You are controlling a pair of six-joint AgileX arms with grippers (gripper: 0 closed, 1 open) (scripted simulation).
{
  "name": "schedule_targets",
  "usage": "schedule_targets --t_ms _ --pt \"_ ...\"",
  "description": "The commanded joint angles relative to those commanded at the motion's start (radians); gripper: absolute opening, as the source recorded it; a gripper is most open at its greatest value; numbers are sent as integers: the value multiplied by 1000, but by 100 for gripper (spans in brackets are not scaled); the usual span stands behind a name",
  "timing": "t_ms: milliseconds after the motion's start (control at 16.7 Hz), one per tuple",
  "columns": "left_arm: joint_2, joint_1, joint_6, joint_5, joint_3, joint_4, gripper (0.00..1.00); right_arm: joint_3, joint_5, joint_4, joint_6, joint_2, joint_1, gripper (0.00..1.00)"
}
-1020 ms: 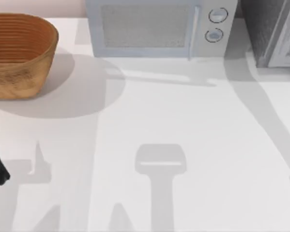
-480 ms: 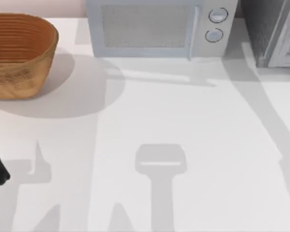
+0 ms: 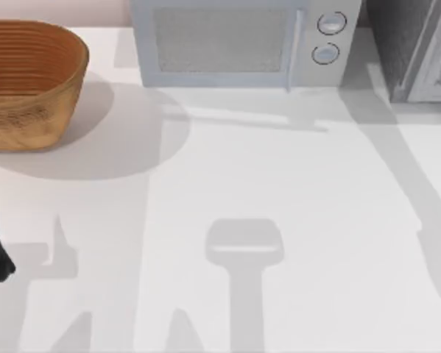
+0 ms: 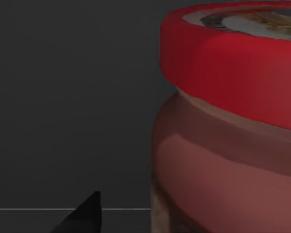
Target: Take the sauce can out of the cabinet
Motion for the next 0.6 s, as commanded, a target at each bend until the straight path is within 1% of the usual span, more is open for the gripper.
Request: schedule_targets --t_ms 600 --pt "0 0 0 0 0 0 100 0 0 0 0 0 0 25"
